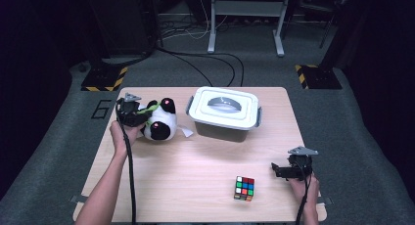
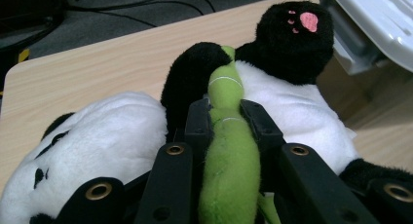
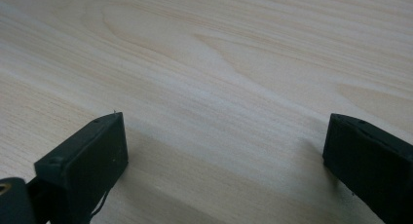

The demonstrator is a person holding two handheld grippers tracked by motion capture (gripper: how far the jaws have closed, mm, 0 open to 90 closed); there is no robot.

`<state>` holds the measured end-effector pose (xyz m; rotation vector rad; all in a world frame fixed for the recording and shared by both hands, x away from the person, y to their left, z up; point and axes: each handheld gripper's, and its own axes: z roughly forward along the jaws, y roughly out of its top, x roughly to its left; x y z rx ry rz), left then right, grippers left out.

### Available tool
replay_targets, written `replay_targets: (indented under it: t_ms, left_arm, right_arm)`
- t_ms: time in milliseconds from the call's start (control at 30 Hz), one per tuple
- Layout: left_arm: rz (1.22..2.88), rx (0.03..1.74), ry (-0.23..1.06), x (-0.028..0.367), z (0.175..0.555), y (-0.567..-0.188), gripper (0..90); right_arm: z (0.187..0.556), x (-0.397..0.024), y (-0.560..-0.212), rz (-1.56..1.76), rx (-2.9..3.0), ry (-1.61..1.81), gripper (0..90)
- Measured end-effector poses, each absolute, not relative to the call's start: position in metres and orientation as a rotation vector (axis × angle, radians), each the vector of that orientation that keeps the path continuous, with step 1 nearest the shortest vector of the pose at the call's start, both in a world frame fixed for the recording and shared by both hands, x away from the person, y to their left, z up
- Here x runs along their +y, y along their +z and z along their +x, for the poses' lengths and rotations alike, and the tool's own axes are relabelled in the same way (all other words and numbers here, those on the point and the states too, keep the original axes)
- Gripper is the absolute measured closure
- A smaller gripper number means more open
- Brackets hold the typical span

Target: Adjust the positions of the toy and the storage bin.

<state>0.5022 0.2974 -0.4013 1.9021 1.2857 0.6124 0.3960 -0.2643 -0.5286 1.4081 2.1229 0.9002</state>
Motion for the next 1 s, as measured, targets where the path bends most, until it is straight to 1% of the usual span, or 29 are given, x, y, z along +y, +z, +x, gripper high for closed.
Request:
replay_targets:
  t_ms: [200, 400, 600, 667, 767, 833, 900, 933, 1000]
  left_arm:
    - [1.853, 1.337, 0.571, 0.292, 0.520, -0.410, 75.1]
    - [1.879, 1.347, 0.594, 0.282, 0.531, -0.419, 75.1]
    - [1.835, 1.344, 0.582, 0.279, 0.539, -0.413, 75.0]
    - [1.849, 1.351, 0.587, 0.274, 0.541, -0.417, 74.9]
    - [1.870, 1.366, 0.504, 0.272, 0.547, -0.433, 74.1]
    - [1.838, 1.369, 0.514, 0.270, 0.546, -0.435, 73.1]
    - [1.851, 1.372, 0.526, 0.270, 0.546, -0.434, 70.2]
    - [1.861, 1.375, 0.535, 0.272, 0.545, -0.431, 66.2]
    - [1.852, 1.389, 0.552, 0.274, 0.542, -0.427, 49.8]
  right_arm:
    - [0.396, -0.264, -0.529, 1.408, 2.122, 0.899, 1.8]
    - [0.396, -0.264, -0.529, 1.408, 2.122, 0.899, 1.8]
    - [0.396, -0.264, -0.529, 1.408, 2.123, 0.900, 1.8]
    - [0.396, -0.264, -0.529, 1.409, 2.124, 0.899, 1.8]
    - [0.396, -0.264, -0.529, 1.408, 2.124, 0.899, 1.8]
    - [0.396, -0.264, -0.529, 1.412, 2.121, 0.900, 1.9]
    - [0.396, -0.264, -0.529, 1.410, 2.121, 0.899, 1.9]
    - [0.396, -0.264, -0.529, 1.408, 2.122, 0.898, 1.9]
    - [0.396, -0.264, -0.529, 1.408, 2.122, 0.899, 1.9]
